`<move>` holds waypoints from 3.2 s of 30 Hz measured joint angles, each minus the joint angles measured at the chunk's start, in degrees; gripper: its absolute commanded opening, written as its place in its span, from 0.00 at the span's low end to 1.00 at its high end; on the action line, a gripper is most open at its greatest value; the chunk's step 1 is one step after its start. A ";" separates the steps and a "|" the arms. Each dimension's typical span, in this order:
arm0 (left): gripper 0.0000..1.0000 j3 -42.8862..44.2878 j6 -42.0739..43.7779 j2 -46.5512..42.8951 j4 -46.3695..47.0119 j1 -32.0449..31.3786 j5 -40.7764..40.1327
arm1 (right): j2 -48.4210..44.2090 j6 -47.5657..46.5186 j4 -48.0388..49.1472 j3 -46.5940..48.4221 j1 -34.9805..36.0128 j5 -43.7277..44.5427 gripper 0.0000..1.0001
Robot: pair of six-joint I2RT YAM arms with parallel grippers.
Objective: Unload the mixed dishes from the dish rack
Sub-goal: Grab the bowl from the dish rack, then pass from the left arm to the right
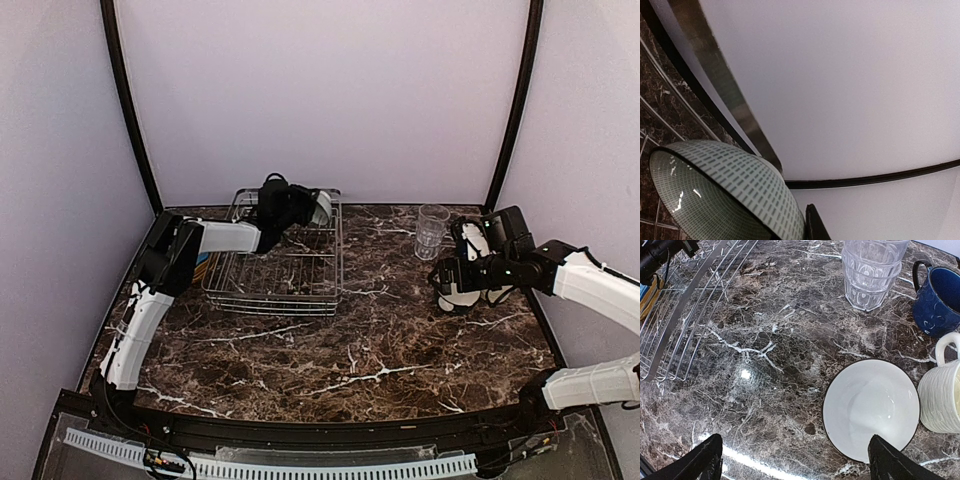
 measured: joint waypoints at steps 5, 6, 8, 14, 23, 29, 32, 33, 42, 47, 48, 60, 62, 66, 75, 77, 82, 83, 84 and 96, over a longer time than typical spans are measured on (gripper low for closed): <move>0.01 -0.04 1.64 0.00 5.14 0.66 4.37 | 0.00 0.15 -0.11 0.07 0.00 0.55 0.99; 0.01 -0.04 1.95 0.00 6.21 0.76 5.27 | 0.00 0.15 -0.13 0.11 0.00 0.90 0.99; 0.01 -0.04 2.82 -0.11 8.48 0.92 7.80 | 0.04 0.13 -0.26 0.33 0.00 1.33 0.99; 0.01 -0.04 4.63 -1.18 12.13 1.16 16.85 | 1.62 -0.24 -1.38 3.23 0.00 2.71 0.99; 0.01 -9.75 10.69 -14.10 10.21 -1.42 29.88 | 5.57 -0.35 -0.85 7.65 1.92 1.27 0.99; 0.01 -14.05 22.53 -23.54 5.42 -6.40 37.99 | 9.55 0.24 2.69 9.97 3.61 -3.85 0.99; 0.01 -16.57 36.65 -29.42 -6.36 -9.25 38.49 | 9.73 1.01 3.82 10.71 3.76 -6.62 0.99; 0.01 -17.51 41.18 -31.10 -9.97 -9.97 38.03 | 9.51 1.20 4.39 10.82 3.76 -7.13 0.99; 0.01 -31.80 84.30 -47.89 -37.07 -14.38 17.66 | 4.55 3.91 4.48 10.95 2.14 -9.92 0.99; 0.01 -36.39 101.20 -50.01 -40.44 -21.81 5.18 | 7.13 5.60 3.65 13.05 2.03 -14.58 0.99; 0.01 -37.27 104.35 -50.10 -40.44 -23.58 3.54 | 7.67 6.05 3.72 13.27 2.03 -15.63 0.99; 0.01 -33.53 131.38 -44.30 -44.06 -37.33 -13.03 | 13.09 5.31 -3.52 24.44 5.60 -18.80 0.93; 0.01 -32.44 133.72 -41.99 -44.85 -38.03 -15.37 | 13.09 4.61 -4.94 26.18 7.17 -18.23 0.92; 0.01 -32.00 137.13 -38.53 -46.99 -38.71 -19.15 | 13.81 3.21 -8.98 28.96 10.14 -15.50 0.90; 0.01 -29.46 139.88 -36.89 -49.35 -39.06 -21.97 | 25.20 0.98 -17.51 31.87 16.20 -6.05 0.65; 0.01 -29.16 140.10 -36.89 -49.42 -39.23 -22.05 | 27.21 0.90 -18.86 32.57 17.49 -4.37 0.55; 0.01 -29.00 140.32 -36.89 -49.96 -39.56 -22.38 | 30.18 1.14 -20.52 35.39 20.59 0.68 0.13; 0.01 -28.74 140.32 -36.83 -50.31 -39.58 -22.53 | 30.47 1.22 -20.65 35.76 21.00 1.64 0.03; 0.07 -28.35 140.28 -36.72 -50.71 -39.60 -22.67 | 30.56 1.42 -20.65 35.95 21.27 2.56 0.00; 0.92 -26.45 133.41 -38.18 -52.41 -39.71 -17.35 | 26.38 3.54 -18.25 31.12 19.58 7.37 0.00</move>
